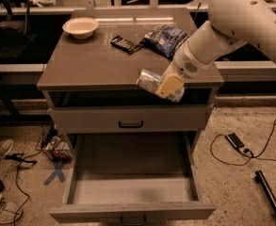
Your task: Place redbull can into top drawer
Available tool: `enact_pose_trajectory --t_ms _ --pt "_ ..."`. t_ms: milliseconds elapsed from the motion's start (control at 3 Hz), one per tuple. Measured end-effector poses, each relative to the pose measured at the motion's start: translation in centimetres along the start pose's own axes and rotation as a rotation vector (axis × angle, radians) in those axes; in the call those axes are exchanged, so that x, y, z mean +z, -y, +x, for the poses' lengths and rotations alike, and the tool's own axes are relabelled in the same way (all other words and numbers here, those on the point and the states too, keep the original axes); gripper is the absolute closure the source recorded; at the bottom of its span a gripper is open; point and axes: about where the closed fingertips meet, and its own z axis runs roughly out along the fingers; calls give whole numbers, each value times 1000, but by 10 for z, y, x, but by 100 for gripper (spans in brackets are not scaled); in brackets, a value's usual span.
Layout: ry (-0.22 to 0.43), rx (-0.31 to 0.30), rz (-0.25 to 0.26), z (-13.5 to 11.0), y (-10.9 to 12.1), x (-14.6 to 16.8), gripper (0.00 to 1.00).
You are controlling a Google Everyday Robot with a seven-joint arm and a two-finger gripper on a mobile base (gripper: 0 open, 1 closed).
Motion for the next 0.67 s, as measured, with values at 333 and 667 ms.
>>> enact_pose_trajectory --t_ms 333,667 --pt "-76 77 -19 35 -14 24 100" --pt "-144 155 -72 79 -40 58 100"
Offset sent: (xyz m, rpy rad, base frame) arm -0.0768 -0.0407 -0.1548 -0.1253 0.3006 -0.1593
